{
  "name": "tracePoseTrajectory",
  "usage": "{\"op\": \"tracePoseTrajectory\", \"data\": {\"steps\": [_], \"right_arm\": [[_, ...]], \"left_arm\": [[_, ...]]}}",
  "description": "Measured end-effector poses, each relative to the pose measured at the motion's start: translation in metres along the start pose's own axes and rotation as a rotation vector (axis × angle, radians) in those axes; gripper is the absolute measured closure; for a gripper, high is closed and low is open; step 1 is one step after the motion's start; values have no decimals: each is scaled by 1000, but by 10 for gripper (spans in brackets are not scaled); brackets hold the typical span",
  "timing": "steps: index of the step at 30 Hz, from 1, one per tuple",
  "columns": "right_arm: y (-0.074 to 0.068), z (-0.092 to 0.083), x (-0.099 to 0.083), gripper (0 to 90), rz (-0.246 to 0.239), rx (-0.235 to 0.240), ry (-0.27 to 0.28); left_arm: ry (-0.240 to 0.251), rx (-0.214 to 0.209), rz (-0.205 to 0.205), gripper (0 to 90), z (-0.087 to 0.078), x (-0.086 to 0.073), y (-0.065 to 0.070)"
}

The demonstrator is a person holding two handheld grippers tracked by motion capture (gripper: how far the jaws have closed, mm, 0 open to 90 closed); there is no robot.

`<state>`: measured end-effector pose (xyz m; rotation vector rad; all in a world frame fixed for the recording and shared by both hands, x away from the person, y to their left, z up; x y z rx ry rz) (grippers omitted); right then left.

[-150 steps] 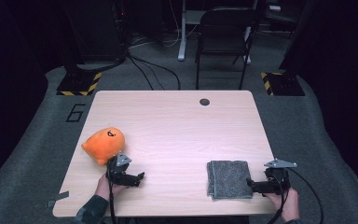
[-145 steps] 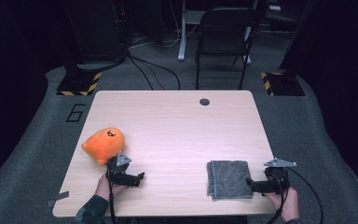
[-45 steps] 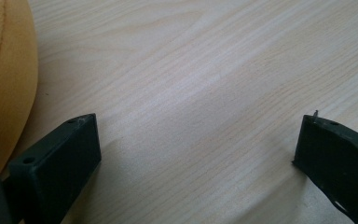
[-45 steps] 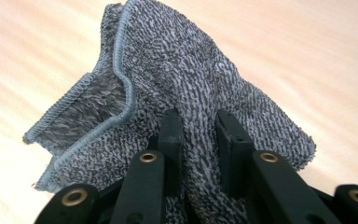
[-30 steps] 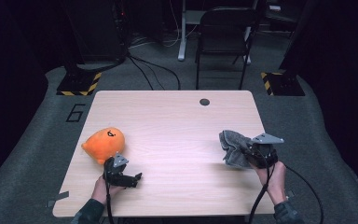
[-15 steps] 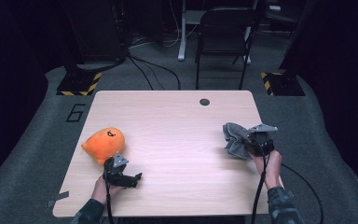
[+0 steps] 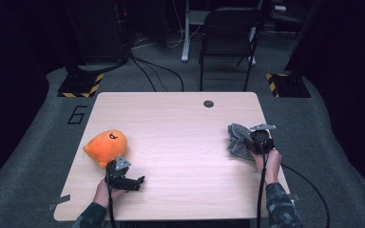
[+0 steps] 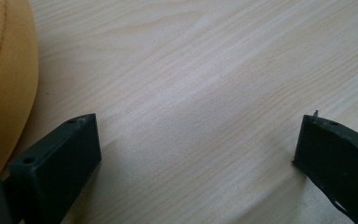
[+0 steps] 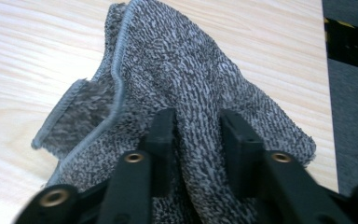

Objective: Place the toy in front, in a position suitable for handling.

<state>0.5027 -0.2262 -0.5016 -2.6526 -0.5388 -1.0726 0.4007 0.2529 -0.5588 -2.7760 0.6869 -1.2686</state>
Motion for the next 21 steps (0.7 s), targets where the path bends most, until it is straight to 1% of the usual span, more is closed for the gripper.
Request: {"op": "tracePoseTrajectory", "data": {"steps": [1, 2, 3, 4, 5, 6, 7, 8, 9, 10, 11, 12, 13, 14, 15, 16, 17, 18, 19, 20, 21], "right_arm": [[0, 1, -1, 603, 9, -3, -5], [2, 4, -2, 513, 19, -3, -14], [2, 4, -2, 473, 20, -3, -12], [2, 4, -2, 473, 20, -3, -12], [1, 0, -1, 380, 31, -7, 2], [1, -1, -1, 329, 27, 0, 3], [1, -1, -1, 329, 27, 0, 3], [-1, -4, 0, 275, 21, 5, 10], [-3, -7, 0, 250, 15, 10, 13], [-6, -10, 0, 202, 11, 26, 11], [-13, -21, 1, 151, 7, 64, 20], [-13, -21, 1, 151, 7, 64, 20], [-19, -30, 1, 127, -10, 105, 40], [-19, -30, 1, 127, -10, 105, 40], [-23, -36, 1, 109, -11, 133, 53], [-32, -47, -2, 58, -28, 181, 72], [-38, -52, -5, 41, -41, 207, 76], [-44, -56, -8, 30, -53, 223, 78], [-51, -59, -13, 15, -69, 234, 67], [-51, -59, -13, 15, -69, 234, 67], [-63, -64, -24, 8, -94, 247, 46]], "left_arm": [[0, 0, 1, 2, 0, 0, 0], [0, 0, 0, 2, 0, 0, 0], [0, 0, 1, 2, 0, 0, 0], [0, 0, 1, 1, 0, 0, 0], [-1, -1, -1, 1, 0, 0, 0], [-1, 0, 1, 1, 0, 0, 0], [-1, 0, 1, 1, 0, 0, 0], [-2, 1, -6, 1, 0, 0, 0], [-2, 2, -4, 1, 0, 0, 0], [0, 5, -10, 1, 0, 0, 0], [-3, 7, -5, 1, 0, 0, -1], [-3, 7, -5, 1, 0, 0, -1], [-13, 3, -6, 2, -1, -1, -1], [-13, 3, -6, 2, -1, -1, -1], [-5, 10, -12, 2, -1, -1, -1], [-2, 13, -8, 3, -1, -2, -1], [-8, 5, -2, 2, -2, -2, -2], [-8, 5, -2, 2, -2, -2, -2], [1, -3, -1, 2, -2, -2, -2], [3, -4, 1, 2, -3, -3, -2], [-9, -17, 27, 1, -4, -3, -3]]}}
Point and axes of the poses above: each handheld gripper's, and its own axes: z roughly forward along the jaws, x roughly out of its top, y roughly to its right, the point moved 4 cm from there along z, roughly forward along the jaws, and after that the axes turned 14 degrees about x, right-handed, at the moved point
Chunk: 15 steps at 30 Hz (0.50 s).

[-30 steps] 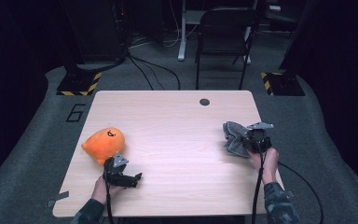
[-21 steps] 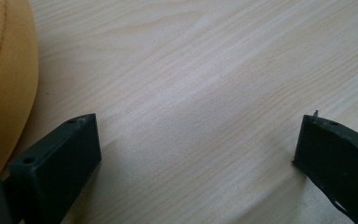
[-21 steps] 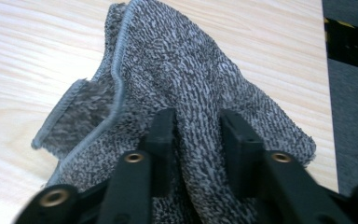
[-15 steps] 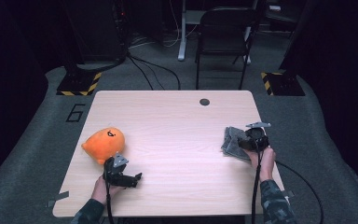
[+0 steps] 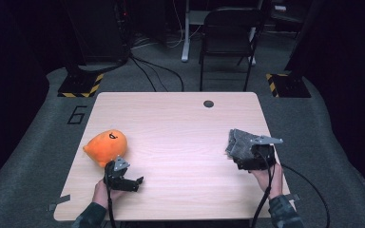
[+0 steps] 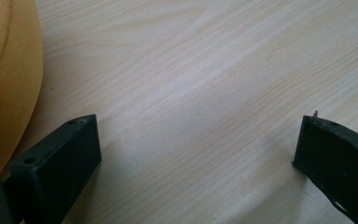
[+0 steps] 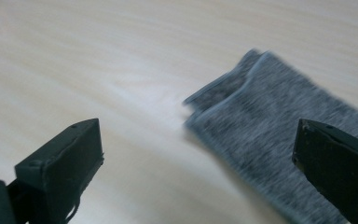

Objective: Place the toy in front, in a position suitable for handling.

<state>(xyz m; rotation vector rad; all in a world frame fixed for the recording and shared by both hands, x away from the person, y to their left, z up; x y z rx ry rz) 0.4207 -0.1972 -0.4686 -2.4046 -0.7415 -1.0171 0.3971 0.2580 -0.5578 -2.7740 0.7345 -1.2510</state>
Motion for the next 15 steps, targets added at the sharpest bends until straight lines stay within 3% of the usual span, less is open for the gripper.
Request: {"op": "tracePoseTrajectory", "data": {"steps": [2, 3, 8, 11, 14, 15], "right_arm": [[-7, -1, -5, 7, 1, 8, -15], [-21, -3, -15, 5, -26, 21, -36], [-35, -10, -35, 11, -36, 16, -53], [-31, -9, -45, 13, -51, -5, -53], [-16, 1, -56, 13, -15, -19, -89], [-13, 2, -57, 14, -3, -23, -100]], "left_arm": [[0, -4, 5, 0, -1, 0, 1], [7, 2, 26, 0, -3, 2, 1], [28, 26, 63, 7, -14, 8, 5], [30, 21, 79, 9, -20, 11, 5], [36, 28, 81, 12, -27, 17, 2], [50, 34, 57, 12, -32, 22, -2]]}}
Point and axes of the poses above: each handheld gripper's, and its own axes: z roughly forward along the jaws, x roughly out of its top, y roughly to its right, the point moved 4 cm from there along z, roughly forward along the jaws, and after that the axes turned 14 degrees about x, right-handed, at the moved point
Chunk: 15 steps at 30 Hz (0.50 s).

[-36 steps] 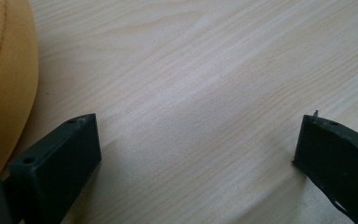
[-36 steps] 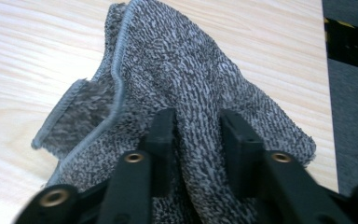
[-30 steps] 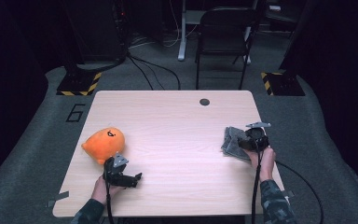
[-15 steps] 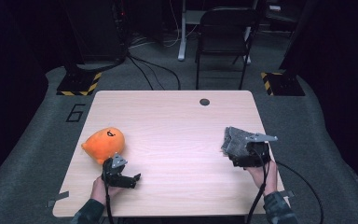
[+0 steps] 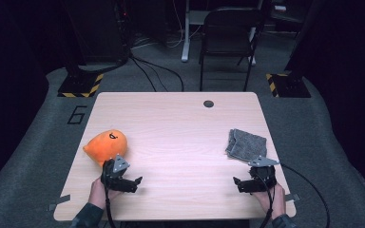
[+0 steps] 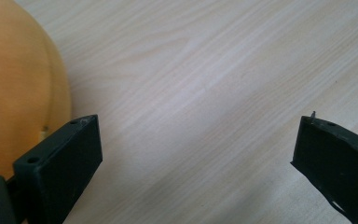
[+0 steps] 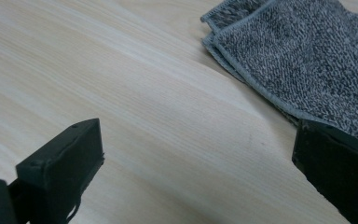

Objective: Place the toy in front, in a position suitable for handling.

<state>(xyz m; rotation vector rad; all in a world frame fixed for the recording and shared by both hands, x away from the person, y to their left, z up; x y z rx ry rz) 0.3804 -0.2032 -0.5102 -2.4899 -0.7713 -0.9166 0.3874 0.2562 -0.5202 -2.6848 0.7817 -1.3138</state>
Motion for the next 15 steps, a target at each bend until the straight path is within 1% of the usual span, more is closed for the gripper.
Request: {"op": "tracePoseTrajectory", "data": {"steps": [1, 4, 5, 6, 7, 8, 9, 10, 11, 12, 13, 14, 15], "right_arm": [[2, 1, 1, 16, 1, 5, 3], [1, 2, 5, 27, -17, 2, 5], [1, 2, 5, 27, -17, 2, 5], [-1, 3, 6, 27, -20, 5, 4], [-3, 4, 7, 27, -32, -2, -2], [-3, 5, 7, 27, -46, 0, -9], [-4, 5, 8, 28, -40, -1, -9], [-4, 5, 9, 27, -45, 2, -3], [-4, 6, 9, 28, -44, 3, -3], [-4, 6, 10, 28, -42, 2, -5], [-3, 6, 12, 28, -46, 1, 7], [-3, 6, 13, 28, -41, 2, 8], [-2, 6, 15, 28, -39, 7, 9]], "left_arm": [[-1, 2, -1, 12, -3, 3, -4], [25, 7, -37, 11, -13, 13, -12], [25, 7, -37, 11, -13, 13, -12], [34, 22, -37, 11, -16, 18, -18], [36, 30, -38, 11, -18, 20, -21], [43, 44, -45, 11, -19, 23, -24], [41, 53, -49, 10, -20, 25, -29], [38, 64, -54, 9, -20, 27, -34], [33, 65, -60, 9, -20, 28, -37], [24, 78, -66, 8, -19, 29, -44], [19, 87, -77, 8, -19, 29, -49], [23, 102, -109, 8, -18, 30, -57], [16, 108, -128, 7, -18, 30, -64]]}}
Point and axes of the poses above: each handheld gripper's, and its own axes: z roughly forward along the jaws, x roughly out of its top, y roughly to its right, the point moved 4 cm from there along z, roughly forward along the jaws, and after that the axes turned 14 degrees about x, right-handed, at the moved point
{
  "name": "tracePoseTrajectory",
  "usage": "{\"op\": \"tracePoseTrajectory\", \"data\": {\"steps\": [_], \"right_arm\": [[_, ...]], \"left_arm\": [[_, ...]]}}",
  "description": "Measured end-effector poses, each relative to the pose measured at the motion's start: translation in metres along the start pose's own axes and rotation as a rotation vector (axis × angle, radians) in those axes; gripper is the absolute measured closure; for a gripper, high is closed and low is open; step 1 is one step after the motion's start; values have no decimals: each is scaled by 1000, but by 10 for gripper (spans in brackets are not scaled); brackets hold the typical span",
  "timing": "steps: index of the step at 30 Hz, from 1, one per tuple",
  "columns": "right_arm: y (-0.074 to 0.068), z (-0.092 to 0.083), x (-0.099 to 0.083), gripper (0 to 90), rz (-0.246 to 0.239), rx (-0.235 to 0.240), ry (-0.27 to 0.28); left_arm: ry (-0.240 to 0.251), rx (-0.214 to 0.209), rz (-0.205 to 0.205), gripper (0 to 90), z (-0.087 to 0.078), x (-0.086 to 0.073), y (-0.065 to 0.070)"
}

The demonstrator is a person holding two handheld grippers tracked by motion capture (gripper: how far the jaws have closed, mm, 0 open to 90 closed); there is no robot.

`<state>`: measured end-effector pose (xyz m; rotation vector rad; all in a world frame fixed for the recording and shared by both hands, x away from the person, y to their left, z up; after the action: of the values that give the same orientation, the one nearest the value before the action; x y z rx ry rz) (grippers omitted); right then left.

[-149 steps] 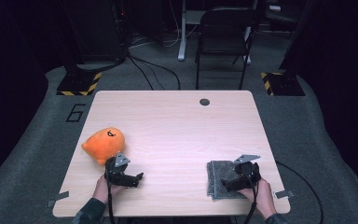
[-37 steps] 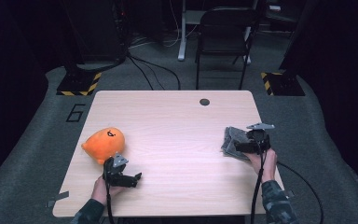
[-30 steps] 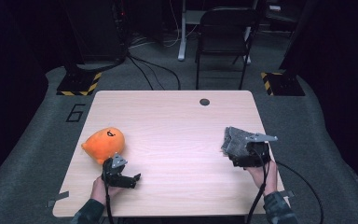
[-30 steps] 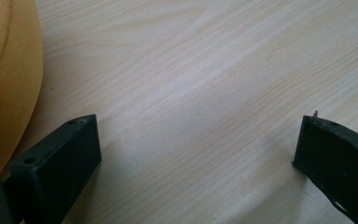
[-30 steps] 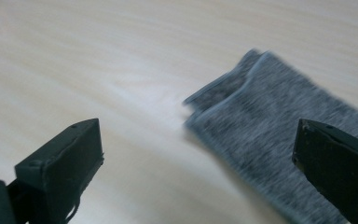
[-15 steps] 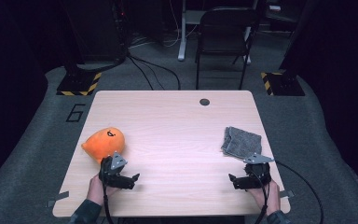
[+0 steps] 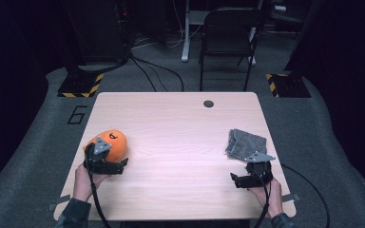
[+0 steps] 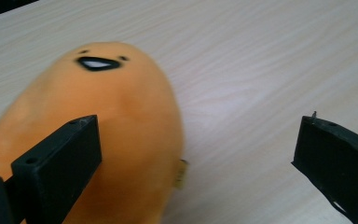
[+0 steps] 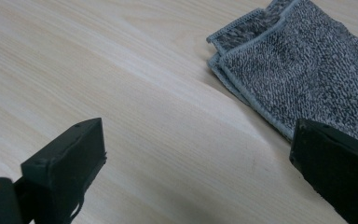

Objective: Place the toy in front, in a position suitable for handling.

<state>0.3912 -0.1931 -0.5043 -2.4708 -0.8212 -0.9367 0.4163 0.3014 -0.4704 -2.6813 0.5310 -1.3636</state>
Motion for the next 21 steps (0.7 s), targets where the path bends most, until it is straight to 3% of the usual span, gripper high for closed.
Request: {"op": "tracePoseTrajectory", "data": {"steps": [6, 8, 11, 14, 16, 18, 21], "right_arm": [[0, 3, 1, 29, -8, -2, -4], [0, 3, 1, 29, -2, -2, -4], [1, 2, 1, 29, -2, -1, -12], [1, 3, 0, 29, 1, -3, -17], [2, 4, 0, 29, -1, -3, -20], [2, 3, -1, 30, 9, -8, -19], [2, 4, -2, 33, 0, -3, -21]], "left_arm": [[12, 76, -72, 7, 4, 9, -35], [8, 63, -93, 7, 9, 11, -42], [1, 78, -94, 14, 19, 10, -45], [-39, 85, -82, 44, 36, -1, -45], [-51, 111, -66, 45, 46, -9, -43], [-43, 96, -77, 102, 48, -13, -43], [-37, 98, -67, 278, 46, -15, -40]]}}
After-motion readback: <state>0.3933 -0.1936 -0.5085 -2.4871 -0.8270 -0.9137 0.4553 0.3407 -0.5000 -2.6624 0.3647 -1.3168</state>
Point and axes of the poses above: each handheld gripper's, and its own axes: z roughly forward along the jaws, x roughly out of its top, y roughly to its right, the point moved 4 cm from there along z, roughly forward along the jaws, and after that the axes turned 14 degrees about x, right-handed, at the moved point
